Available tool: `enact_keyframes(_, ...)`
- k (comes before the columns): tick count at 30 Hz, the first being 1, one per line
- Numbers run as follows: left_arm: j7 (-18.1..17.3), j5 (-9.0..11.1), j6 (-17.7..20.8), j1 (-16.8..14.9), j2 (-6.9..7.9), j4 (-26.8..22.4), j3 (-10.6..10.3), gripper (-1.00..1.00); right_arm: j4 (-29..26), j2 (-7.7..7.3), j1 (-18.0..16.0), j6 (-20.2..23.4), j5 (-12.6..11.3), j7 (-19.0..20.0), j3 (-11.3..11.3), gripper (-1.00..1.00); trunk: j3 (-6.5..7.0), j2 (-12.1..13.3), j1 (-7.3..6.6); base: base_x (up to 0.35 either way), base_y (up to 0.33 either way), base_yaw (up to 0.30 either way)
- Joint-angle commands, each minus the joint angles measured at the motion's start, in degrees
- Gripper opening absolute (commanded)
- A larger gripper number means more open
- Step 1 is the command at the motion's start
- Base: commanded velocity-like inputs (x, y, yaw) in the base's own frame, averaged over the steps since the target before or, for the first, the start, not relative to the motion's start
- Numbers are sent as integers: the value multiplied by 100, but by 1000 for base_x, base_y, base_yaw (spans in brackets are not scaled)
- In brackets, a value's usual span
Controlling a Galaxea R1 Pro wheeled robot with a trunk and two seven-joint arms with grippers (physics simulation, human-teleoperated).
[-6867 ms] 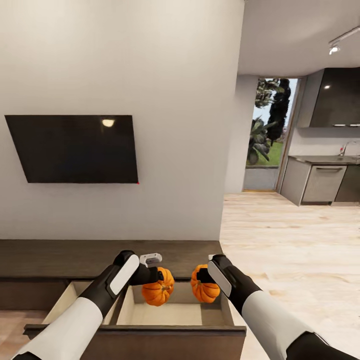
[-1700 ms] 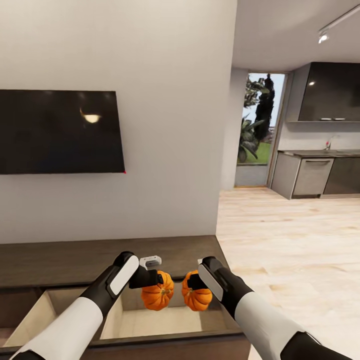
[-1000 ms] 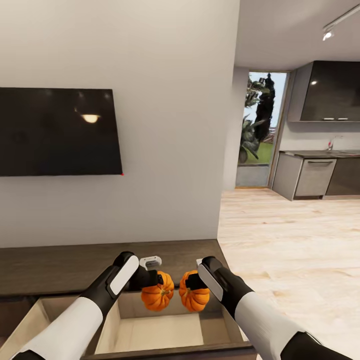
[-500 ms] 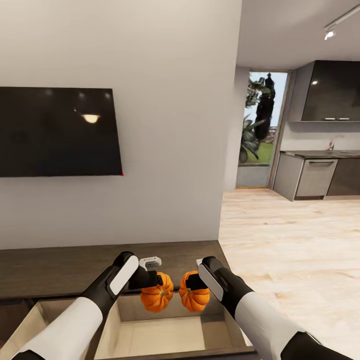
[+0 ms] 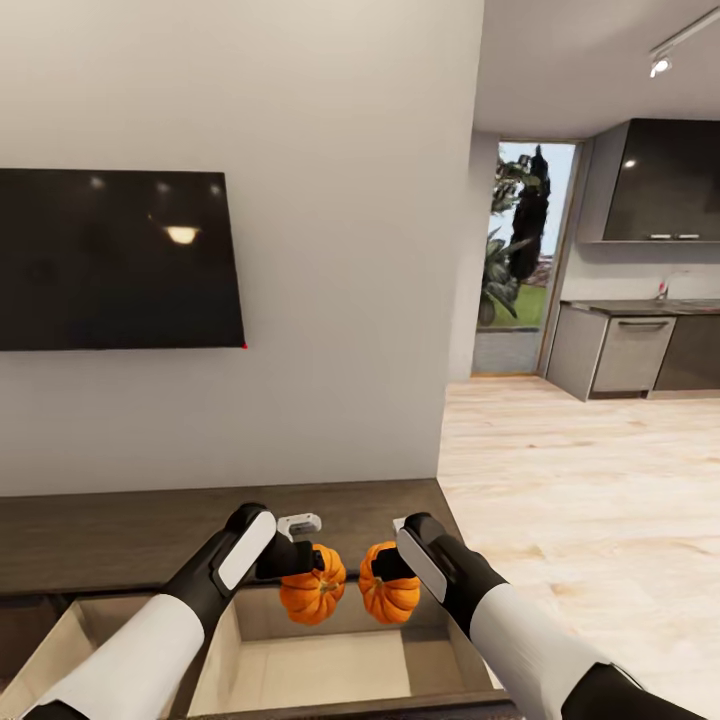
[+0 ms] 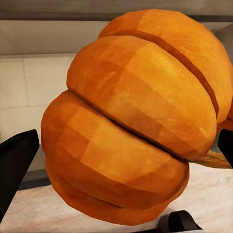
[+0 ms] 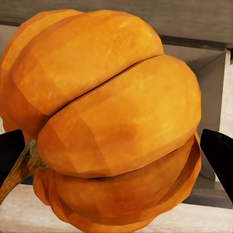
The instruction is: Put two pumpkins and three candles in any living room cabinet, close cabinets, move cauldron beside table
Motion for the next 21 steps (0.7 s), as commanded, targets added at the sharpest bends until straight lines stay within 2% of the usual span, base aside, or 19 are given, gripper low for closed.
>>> enact_keyframes(1, 59, 66, 3, -3, 2, -6, -11, -100, -7, -3, -7, 11, -57, -58, 28, -100, -25, -45, 22, 0, 0, 0)
enact_keyframes(12, 111, 66, 22, -8, 12, 3, 3, -100, -7, 5, -7, 17, -57, -76, 31, -100, -222, -486, 264, 0, 0, 0)
enact_keyframes(16, 361, 66, 36, -8, 24, 27, 16, -100, -7, 5, -7, 17, -57, -88, 31, -100, -294, -647, 352, 0, 0, 0)
enact_keyframes(21, 567, 66, 32, -10, 43, 291, 22, -100, -7, 5, -7, 17, -57, -102, 31, -100, -384, -847, 461, 0, 0, 0)
